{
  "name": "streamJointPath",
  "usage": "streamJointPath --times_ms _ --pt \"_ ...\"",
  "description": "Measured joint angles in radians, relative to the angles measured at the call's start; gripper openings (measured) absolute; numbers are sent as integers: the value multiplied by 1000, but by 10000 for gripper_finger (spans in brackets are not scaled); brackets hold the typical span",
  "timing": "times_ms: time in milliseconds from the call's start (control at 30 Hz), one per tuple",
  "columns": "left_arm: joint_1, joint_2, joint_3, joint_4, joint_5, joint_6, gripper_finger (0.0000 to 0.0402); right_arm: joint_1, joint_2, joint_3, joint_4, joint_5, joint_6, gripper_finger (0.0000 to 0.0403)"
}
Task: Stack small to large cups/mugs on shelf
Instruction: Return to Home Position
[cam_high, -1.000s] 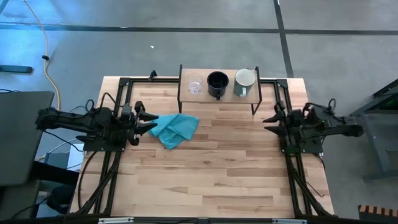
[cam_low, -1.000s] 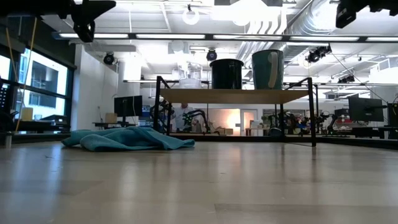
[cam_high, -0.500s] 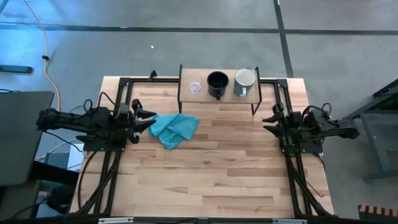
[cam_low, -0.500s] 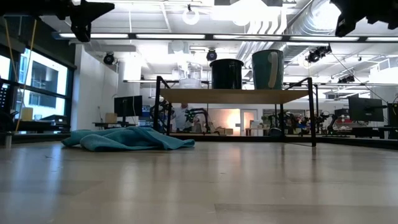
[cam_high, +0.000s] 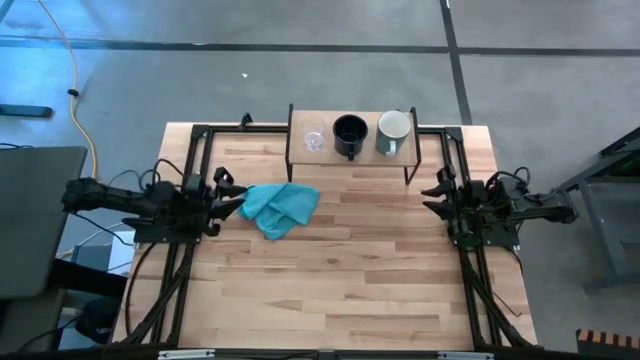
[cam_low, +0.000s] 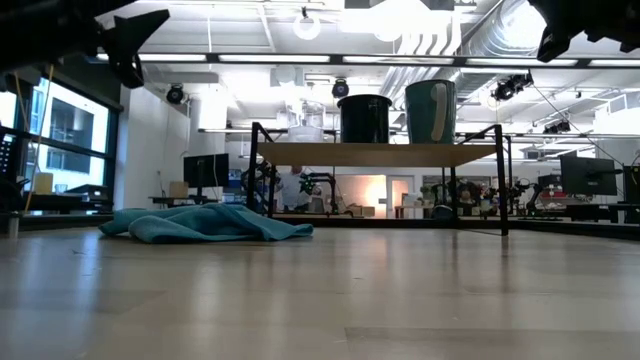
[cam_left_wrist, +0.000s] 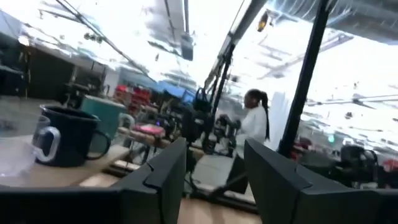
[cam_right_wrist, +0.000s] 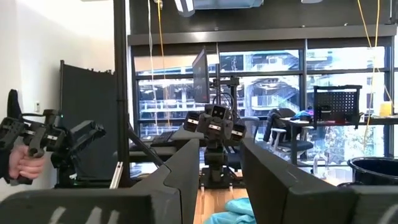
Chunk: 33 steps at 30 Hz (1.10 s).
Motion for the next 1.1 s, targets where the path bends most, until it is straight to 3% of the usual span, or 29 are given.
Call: streamJointPath --times_ms 433,733,1100 --pt "1 -2 10 10 -23 42 152 -73 0 -5 7 -40 -12 108" --pt "1 -2 10 73 -48 97 152 -152 0 -138 247 -126 44 108" --pt "1 -1 7 124 -22 123 152 -286 0 -148 293 -239 111 108"
